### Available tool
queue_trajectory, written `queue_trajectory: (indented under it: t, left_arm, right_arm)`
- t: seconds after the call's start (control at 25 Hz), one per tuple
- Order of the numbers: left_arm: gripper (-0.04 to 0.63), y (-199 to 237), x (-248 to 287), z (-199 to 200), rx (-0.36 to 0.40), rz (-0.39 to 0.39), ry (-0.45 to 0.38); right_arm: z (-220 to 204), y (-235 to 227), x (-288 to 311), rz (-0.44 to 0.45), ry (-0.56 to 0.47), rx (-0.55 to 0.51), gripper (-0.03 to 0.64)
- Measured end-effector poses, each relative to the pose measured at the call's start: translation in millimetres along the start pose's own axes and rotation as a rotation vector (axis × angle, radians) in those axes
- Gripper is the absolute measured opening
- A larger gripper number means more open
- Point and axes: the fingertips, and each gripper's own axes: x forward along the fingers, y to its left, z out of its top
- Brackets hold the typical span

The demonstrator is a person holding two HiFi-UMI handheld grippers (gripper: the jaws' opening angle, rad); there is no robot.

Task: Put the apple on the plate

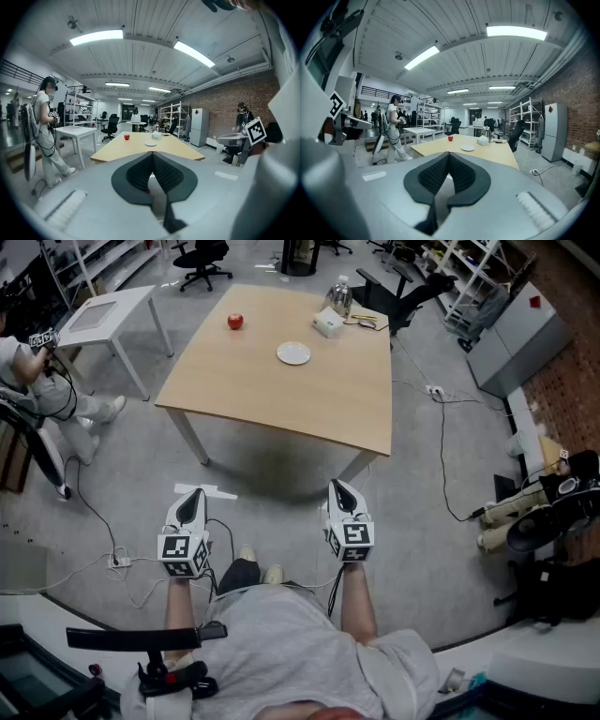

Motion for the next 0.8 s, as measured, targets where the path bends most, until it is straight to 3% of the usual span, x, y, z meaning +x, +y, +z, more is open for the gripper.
queue_trajectory:
  t: [0.28,0.56,0.8]
  left_arm:
    - [0.02,0.3,-0.5,1.9,-0.004,0.004,0.004]
    - [0.02,4.3,-4.4,6.7,-0.004,0.019,-0.01]
    - [0.02,53.3,12.8,18.3,-0.008,0.017,-0.008]
  right_arm:
    - [-0.3,2.0,-2.5,-0.008,0.02,-0.029,0.006]
    - [5.3,10.9,1.6,0.033,-0.028,-0.014,0.006]
    - [28.7,34.7,47.4,0.039,-0.035,-0.017,0.008]
